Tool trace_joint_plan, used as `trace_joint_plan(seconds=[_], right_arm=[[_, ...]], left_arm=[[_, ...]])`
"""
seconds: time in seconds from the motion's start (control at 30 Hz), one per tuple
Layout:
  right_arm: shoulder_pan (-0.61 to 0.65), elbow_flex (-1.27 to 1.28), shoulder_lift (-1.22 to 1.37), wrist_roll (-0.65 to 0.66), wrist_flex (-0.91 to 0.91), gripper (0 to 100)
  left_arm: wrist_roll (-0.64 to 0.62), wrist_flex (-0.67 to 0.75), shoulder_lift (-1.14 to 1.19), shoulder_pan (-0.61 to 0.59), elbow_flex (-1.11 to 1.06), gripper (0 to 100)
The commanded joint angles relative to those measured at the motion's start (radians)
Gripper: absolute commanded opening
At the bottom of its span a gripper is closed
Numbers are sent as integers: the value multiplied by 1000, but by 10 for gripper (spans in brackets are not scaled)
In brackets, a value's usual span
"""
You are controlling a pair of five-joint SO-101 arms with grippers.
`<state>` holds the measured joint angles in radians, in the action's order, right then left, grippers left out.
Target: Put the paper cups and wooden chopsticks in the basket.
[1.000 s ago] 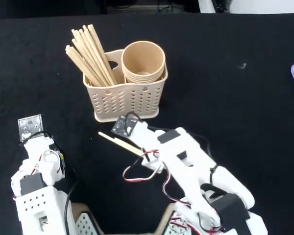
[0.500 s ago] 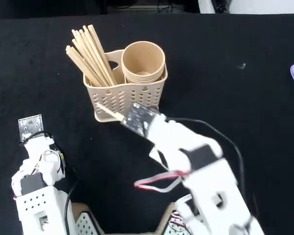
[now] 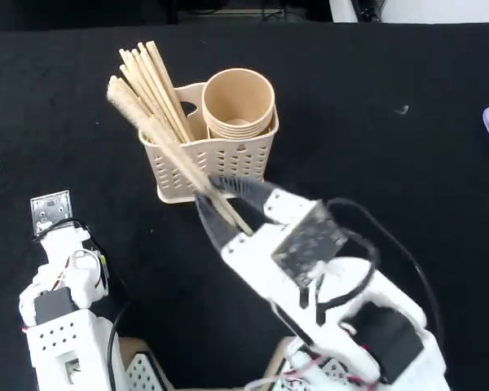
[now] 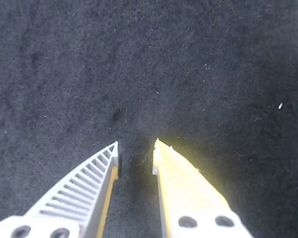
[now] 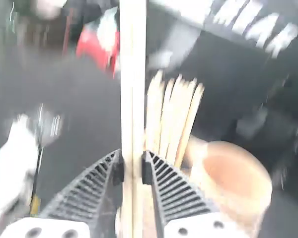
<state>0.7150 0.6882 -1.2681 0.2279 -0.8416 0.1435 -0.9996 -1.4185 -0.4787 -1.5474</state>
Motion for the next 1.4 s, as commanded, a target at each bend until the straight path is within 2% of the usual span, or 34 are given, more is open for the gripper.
trace_joint_plan(seconds=[0.0,0.27,0.4,0.6,0.7,0.83,1.13,1.3,1.37], right_arm=[[12,18,81,-52,339,11],[8,-4,357,-49,683,11],[6,-77,496,-48,761,11],[-115,-186,693,-58,766,11],[-160,-196,756,-140,763,11],[-176,-179,802,-212,764,11],[-170,-111,814,-210,753,17],[-155,-150,814,-215,618,167],[-149,-180,812,-215,571,169]], left_arm=[[-9,15,-11,-5,-2,127],[-9,15,-11,-5,-2,127],[-9,14,-11,-5,-2,127],[-9,14,-11,-5,-4,127],[-9,14,-11,-5,-4,127],[-9,14,-11,-5,-4,127],[-9,14,-11,-5,-4,127],[-9,14,-11,-5,-4,127],[-9,14,-11,-5,-4,127]])
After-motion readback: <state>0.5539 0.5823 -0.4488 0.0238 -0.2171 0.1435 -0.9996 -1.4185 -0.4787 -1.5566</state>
